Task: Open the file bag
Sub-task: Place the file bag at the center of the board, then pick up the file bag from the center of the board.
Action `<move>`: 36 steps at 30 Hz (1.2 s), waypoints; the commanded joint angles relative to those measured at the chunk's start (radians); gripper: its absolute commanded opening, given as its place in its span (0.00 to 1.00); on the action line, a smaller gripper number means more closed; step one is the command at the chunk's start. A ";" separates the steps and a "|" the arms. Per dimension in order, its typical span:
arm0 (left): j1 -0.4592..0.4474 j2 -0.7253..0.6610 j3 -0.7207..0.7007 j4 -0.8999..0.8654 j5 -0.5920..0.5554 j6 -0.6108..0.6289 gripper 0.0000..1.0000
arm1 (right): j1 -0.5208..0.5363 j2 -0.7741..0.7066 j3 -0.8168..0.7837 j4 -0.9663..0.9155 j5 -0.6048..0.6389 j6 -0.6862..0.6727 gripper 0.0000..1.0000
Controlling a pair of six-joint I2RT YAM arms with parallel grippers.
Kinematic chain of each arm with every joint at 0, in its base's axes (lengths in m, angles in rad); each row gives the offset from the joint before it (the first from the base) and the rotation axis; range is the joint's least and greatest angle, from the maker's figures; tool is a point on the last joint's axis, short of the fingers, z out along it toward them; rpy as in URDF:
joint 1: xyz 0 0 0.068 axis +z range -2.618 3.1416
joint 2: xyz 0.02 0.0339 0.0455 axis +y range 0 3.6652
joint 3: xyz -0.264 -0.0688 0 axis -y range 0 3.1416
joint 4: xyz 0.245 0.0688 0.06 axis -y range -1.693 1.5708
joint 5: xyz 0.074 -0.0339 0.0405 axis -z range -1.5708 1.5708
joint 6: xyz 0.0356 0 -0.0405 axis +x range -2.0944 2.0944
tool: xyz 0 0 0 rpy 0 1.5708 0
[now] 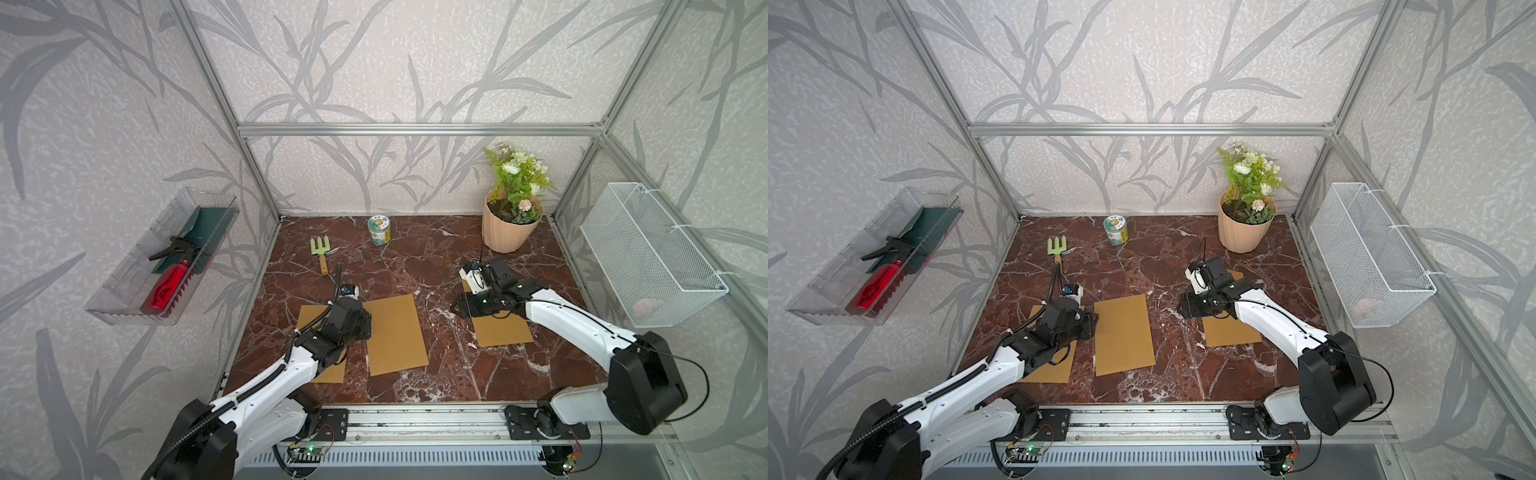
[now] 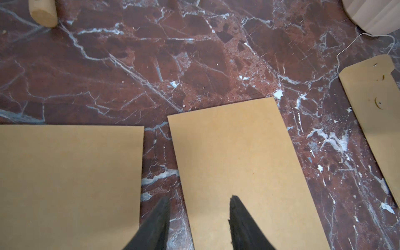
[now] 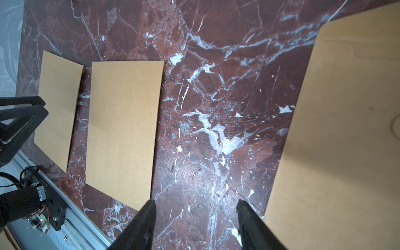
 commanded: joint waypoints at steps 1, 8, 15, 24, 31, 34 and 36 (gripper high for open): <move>0.004 0.017 -0.017 0.060 -0.018 -0.035 0.46 | 0.031 0.011 -0.024 0.091 -0.034 0.055 0.61; 0.004 0.075 -0.042 0.094 0.003 -0.061 0.46 | 0.089 0.051 -0.062 0.191 -0.068 0.102 0.62; 0.004 0.143 -0.093 0.172 0.028 -0.096 0.46 | 0.133 0.094 -0.081 0.247 -0.071 0.129 0.62; 0.005 0.220 -0.092 0.189 0.048 -0.113 0.45 | 0.165 0.161 -0.088 0.315 -0.084 0.165 0.62; 0.004 0.232 -0.095 0.187 0.053 -0.119 0.44 | 0.172 0.233 -0.088 0.365 -0.107 0.177 0.62; 0.005 0.231 -0.094 0.182 0.056 -0.122 0.44 | 0.173 0.258 -0.088 0.385 -0.115 0.181 0.62; 0.004 0.229 -0.095 0.180 0.058 -0.126 0.43 | 0.173 0.273 -0.089 0.398 -0.122 0.185 0.62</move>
